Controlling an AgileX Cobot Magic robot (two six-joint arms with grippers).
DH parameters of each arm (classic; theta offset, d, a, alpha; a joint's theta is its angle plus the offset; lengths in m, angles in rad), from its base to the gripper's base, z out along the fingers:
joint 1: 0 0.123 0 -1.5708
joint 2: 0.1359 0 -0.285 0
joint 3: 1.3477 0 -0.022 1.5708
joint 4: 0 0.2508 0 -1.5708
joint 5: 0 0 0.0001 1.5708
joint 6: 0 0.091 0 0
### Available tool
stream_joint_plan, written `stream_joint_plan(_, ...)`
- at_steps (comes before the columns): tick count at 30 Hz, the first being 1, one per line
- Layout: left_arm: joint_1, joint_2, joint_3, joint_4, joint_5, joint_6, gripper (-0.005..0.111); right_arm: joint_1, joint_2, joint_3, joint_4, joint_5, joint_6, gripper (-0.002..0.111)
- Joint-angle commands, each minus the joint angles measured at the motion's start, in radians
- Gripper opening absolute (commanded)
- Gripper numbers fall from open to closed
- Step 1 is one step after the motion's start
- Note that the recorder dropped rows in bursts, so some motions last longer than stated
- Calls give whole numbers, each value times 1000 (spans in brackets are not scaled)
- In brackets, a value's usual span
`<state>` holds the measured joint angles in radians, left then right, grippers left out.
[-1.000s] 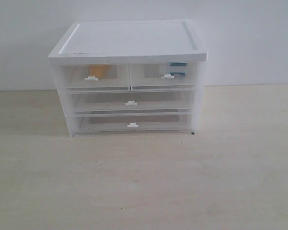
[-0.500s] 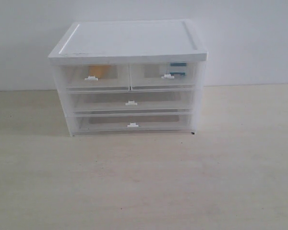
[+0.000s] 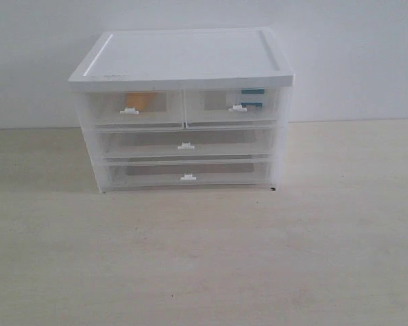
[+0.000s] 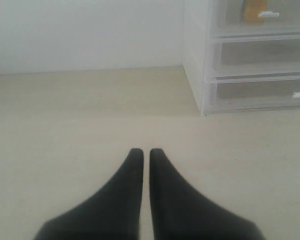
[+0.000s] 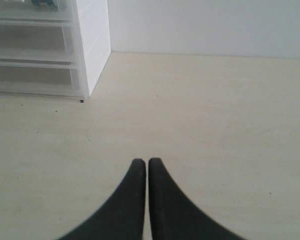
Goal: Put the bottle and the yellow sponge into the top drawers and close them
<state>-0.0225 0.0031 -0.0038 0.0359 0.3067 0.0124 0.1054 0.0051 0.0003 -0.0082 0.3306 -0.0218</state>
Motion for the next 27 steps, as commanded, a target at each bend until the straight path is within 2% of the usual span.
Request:
stream_joint_plan(1,2,-3,4,-9,3,4,4,-3,-5,0,-4,-8,-11,0)
stream_joint_plan(27,2,-3,4,-9,3,4,4,-3,-5,0,-1,9,-8,0)
